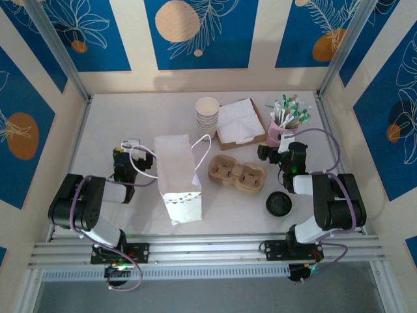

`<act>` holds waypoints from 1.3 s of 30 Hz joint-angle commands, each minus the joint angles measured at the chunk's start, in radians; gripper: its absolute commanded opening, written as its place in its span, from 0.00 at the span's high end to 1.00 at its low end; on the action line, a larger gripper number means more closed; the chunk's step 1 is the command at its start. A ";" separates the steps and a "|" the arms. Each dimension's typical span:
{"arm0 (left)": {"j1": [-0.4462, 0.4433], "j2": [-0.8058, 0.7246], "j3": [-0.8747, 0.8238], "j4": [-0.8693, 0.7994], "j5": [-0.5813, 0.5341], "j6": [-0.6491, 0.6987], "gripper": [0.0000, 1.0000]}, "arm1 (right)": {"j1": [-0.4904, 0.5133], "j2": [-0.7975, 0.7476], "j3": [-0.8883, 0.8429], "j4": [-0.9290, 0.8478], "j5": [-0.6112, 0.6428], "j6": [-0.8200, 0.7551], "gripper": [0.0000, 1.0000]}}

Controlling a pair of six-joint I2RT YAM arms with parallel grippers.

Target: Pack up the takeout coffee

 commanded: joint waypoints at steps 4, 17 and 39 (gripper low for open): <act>0.005 -0.142 -0.017 -0.055 0.035 0.017 0.00 | 0.047 -0.195 -0.023 -0.111 0.063 -0.026 0.01; 0.002 -0.718 0.051 -0.613 0.120 -0.387 0.00 | -0.037 -0.794 0.158 -1.024 0.080 0.404 0.01; 0.012 -0.699 0.789 -1.689 -0.042 -0.464 0.00 | 0.008 -0.625 0.666 -1.489 -0.234 0.494 0.14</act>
